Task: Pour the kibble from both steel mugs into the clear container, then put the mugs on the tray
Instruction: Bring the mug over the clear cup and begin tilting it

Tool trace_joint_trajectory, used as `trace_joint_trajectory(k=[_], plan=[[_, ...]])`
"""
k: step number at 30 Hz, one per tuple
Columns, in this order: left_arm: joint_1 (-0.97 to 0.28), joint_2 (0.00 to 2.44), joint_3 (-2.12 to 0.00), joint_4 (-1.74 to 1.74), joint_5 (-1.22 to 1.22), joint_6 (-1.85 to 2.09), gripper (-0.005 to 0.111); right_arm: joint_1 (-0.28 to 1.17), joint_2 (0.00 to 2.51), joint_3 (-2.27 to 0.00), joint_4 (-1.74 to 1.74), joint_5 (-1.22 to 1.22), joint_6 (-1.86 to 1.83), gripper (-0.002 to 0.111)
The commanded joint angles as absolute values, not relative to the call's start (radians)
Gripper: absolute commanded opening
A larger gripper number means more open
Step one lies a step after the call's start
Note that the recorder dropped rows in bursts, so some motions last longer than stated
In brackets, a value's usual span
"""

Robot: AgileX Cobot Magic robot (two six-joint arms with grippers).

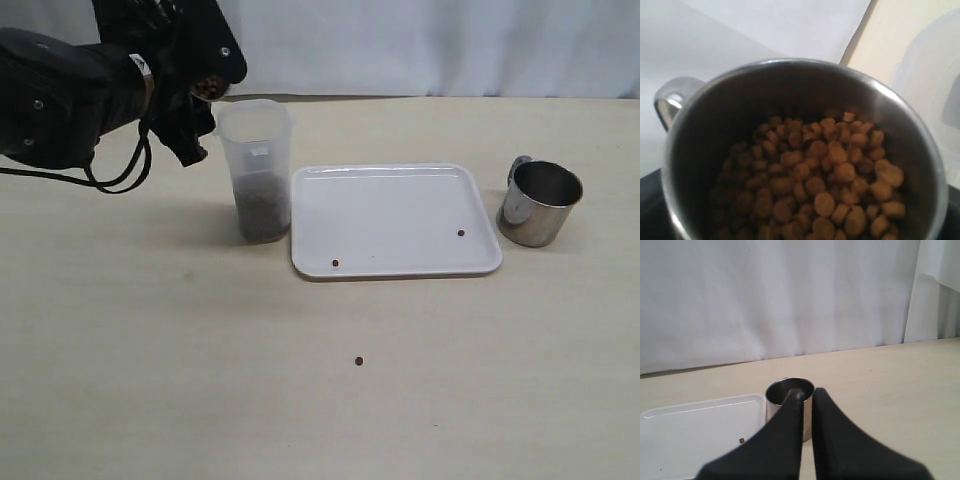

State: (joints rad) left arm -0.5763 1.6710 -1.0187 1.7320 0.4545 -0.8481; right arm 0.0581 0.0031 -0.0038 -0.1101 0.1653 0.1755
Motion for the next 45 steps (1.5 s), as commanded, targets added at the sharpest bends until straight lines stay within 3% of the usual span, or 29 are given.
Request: trace_joint_trajectory(k=[1,45], plan=[[-0.594,1.673,-1.054,1.744,0.453,-0.804,0.000,0.062,0.000,0.000,-0.116,0.163,0.165,0.005],[-0.594,1.769,-1.150,1.744,0.511,-0.465,0.000,0.062,0.000,0.000,-0.116,0.163,0.165,0.005]])
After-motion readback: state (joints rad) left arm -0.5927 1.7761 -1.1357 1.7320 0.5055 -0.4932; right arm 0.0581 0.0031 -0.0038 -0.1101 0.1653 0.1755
